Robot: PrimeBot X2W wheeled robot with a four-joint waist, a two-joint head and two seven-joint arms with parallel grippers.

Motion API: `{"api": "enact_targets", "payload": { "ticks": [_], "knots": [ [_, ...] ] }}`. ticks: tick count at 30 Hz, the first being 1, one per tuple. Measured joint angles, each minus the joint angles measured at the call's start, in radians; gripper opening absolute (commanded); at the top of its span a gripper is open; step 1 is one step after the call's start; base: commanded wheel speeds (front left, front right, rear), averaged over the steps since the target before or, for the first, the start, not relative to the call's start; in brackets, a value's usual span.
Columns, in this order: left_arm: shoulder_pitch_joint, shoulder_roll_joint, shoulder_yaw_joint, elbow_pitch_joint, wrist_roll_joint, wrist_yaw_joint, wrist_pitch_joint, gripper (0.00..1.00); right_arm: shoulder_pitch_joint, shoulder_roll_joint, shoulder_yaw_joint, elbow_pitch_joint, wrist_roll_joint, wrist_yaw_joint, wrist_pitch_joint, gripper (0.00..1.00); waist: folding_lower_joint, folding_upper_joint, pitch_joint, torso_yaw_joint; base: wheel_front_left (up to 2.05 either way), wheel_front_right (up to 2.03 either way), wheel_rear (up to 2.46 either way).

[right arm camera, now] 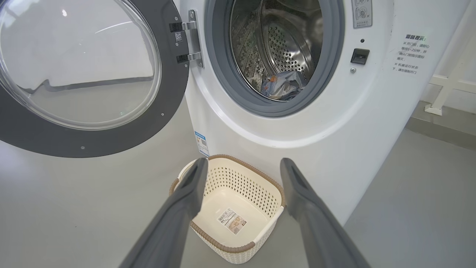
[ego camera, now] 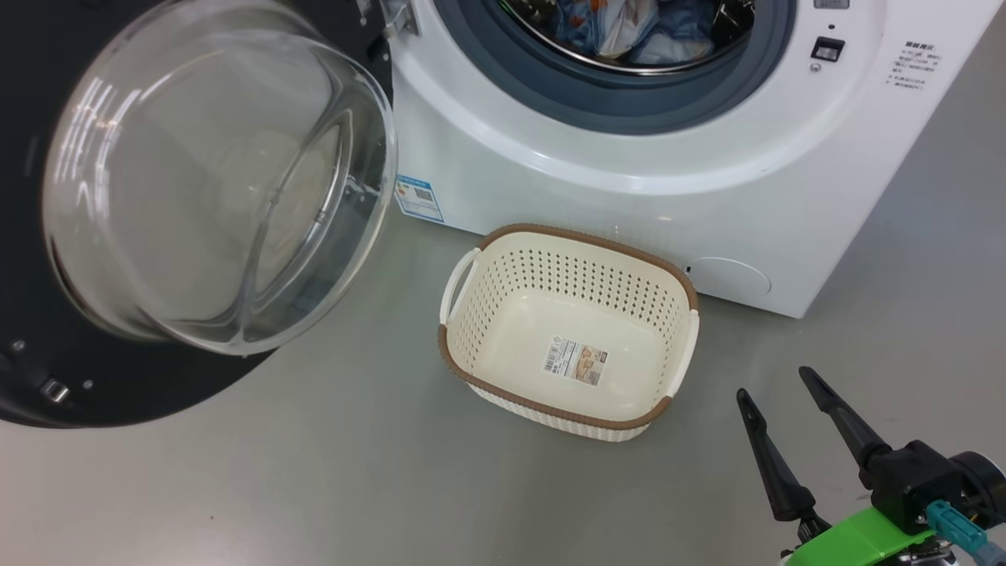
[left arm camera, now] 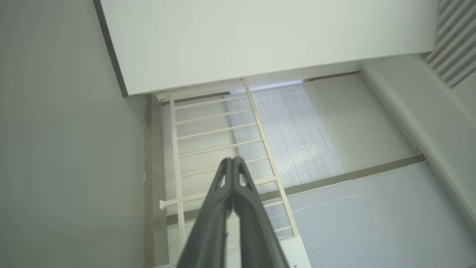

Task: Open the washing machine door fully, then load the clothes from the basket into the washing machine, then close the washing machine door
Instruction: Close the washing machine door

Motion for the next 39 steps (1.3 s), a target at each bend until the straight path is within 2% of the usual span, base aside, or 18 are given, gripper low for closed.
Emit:
{"api": "enact_targets", "payload": {
  "ticks": [5, 12, 15, 23, 39],
  "knots": [
    [-0.064, 0.06, -0.09, 0.127, 0.03, 0.014, 0.102, 0.0, -0.018, -0.003, 0.0, -0.006, 0.0, 0.0, 0.005, 1.0, 0.0, 0.0, 0.02, -0.012, 0.0, 0.0, 0.0],
    [-0.125, 0.117, -0.174, 0.235, 0.069, 0.018, 0.196, 0.0, -0.023, -0.005, -0.002, -0.012, 0.0, 0.0, 0.007, 1.0, 0.0, 0.0, 0.043, -0.029, 0.0, 0.0, 0.0],
    [-0.134, 0.125, -0.192, 0.257, 0.078, 0.012, 0.235, 0.0, -0.033, -0.005, -0.006, -0.014, 0.0, 0.0, 0.007, 1.0, 0.0, 0.0, 0.051, -0.034, 0.0, 0.0, 0.0],
    [-0.135, 0.133, -0.241, 0.272, 0.085, -0.041, 0.342, 0.0, -0.037, -0.002, -0.018, -0.016, 0.0, 0.0, 0.007, 1.0, 0.0, 0.0, 0.07, -0.035, 0.0, 0.0, 0.0],
    [-0.11, 0.143, -0.271, 0.221, 0.086, -0.07, 0.449, 0.0, -0.043, 0.004, -0.022, -0.009, 0.001, 0.0, -0.011, 1.0, 0.0, 0.0, 0.09, -0.03, 0.0, 0.0, 0.0]
  ]
}}
